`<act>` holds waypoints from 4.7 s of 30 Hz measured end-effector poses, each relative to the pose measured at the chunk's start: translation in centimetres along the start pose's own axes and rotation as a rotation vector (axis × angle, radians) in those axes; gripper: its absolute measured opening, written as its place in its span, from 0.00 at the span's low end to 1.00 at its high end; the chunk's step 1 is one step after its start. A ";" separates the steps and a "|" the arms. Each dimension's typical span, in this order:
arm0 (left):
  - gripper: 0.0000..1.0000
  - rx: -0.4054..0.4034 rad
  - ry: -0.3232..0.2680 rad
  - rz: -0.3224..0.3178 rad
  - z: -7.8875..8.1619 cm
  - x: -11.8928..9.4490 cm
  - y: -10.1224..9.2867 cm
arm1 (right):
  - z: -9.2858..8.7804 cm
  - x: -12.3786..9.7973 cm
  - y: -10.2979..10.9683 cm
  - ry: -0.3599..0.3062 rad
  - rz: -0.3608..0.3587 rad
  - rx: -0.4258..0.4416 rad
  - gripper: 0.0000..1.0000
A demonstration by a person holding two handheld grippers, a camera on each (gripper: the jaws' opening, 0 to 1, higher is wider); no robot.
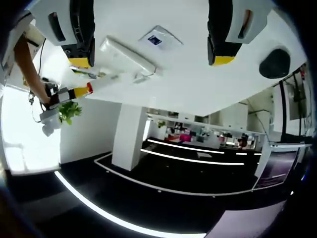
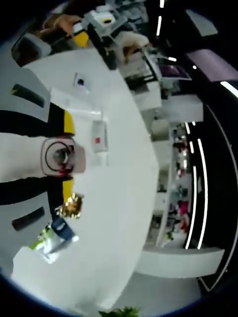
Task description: Arrange the skincare products in the storage area until every visible bottle or jar stands upright without overlapping.
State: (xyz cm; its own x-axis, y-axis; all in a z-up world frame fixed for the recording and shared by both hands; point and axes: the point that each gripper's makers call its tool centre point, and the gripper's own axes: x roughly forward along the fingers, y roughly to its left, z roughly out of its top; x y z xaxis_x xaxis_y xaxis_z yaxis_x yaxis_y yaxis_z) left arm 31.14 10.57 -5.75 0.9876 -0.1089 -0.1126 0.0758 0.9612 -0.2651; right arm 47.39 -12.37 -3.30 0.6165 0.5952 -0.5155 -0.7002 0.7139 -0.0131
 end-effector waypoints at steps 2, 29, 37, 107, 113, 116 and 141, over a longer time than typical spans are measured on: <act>0.97 0.002 0.000 -0.003 0.0 0.1 -0.1 | 0.8 0.2 -0.5 0.012 0.017 0.008 0.28; 0.97 -0.017 0.000 0.013 -0.3 -0.2 0.1 | 8.0 5.6 -1.6 0.056 0.105 -0.075 0.28; 0.97 -0.015 0.000 0.003 -0.3 0.0 -0.4 | 9.4 7.1 -2.0 -0.017 0.102 -0.046 0.28; 0.97 -0.007 0.015 0.000 -0.6 0.1 -0.8 | 3.3 9.9 -13.7 -0.230 -0.274 0.089 0.28; 0.96 -0.012 0.013 -0.008 -0.6 0.2 -0.9 | 2.6 8.9 -15.5 -0.230 -0.357 0.110 0.28; 0.96 -0.008 0.019 -0.010 -0.7 0.4 -1.0 | 2.4 8.7 -16.0 -0.224 -0.388 0.107 0.28; 0.96 -0.008 0.026 -0.040 -0.9 1.1 -2.1 | -0.5 8.8 -15.2 -0.186 -0.316 0.134 0.25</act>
State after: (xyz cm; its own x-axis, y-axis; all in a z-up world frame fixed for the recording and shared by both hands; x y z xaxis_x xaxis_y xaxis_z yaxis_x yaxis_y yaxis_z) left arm 31.93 8.24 -6.17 0.9800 -0.1538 -0.1265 0.1139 0.9539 -0.2775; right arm 63.34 -18.16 -8.04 0.8573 0.3865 -0.3400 -0.4200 0.9071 -0.0278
